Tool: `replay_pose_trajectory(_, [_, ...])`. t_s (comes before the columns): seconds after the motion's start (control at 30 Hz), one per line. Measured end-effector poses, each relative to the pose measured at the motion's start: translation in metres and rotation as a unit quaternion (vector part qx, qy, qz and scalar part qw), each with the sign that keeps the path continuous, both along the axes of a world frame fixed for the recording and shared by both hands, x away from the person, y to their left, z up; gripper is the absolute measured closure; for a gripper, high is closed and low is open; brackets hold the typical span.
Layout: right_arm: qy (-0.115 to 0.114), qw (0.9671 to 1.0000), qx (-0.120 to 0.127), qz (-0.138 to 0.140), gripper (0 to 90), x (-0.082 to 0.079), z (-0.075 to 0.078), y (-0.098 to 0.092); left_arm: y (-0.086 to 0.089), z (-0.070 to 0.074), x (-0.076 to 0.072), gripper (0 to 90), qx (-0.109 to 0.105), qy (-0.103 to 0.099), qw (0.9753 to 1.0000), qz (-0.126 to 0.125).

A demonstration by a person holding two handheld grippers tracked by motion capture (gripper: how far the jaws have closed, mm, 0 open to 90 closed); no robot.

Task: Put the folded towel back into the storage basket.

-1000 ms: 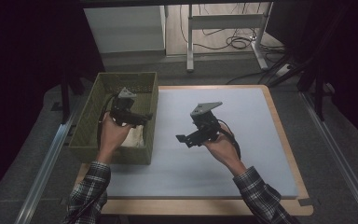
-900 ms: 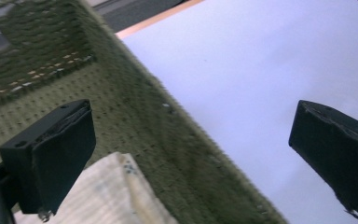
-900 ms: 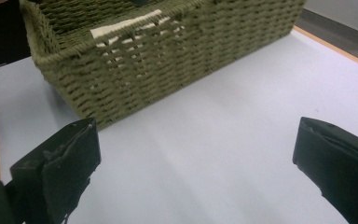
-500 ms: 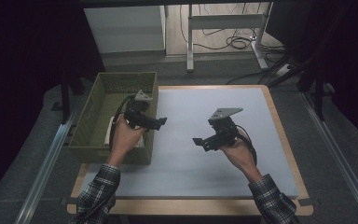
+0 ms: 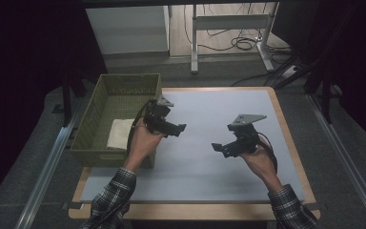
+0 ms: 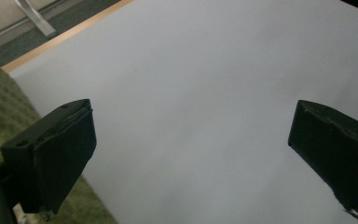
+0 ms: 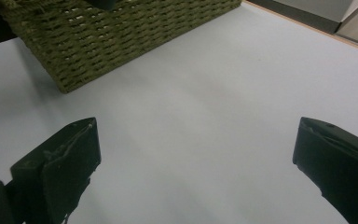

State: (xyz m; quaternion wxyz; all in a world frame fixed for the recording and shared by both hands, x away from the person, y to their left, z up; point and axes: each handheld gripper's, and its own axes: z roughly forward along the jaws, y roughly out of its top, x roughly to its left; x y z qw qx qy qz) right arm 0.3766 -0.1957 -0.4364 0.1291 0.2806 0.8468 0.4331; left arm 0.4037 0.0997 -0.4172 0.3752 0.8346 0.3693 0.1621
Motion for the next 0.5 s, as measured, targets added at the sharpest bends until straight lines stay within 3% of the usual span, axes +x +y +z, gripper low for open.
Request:
replay_pose_trajectory(0.37, [0.003, 0.9997, -0.003, -0.023, 0.9, -0.004, -0.004, -0.039, -0.039, -0.008, -0.006, 0.9, 0.005, -0.003, 0.9996, -0.026])
replay_pose_trajectory(0.5, [0.005, 0.9995, -0.003, -0.030, 0.9, -0.007, -0.006, -0.052, -0.049, -0.014, -0.009, 0.8, -0.005, 0.002, 0.9994, -0.035])
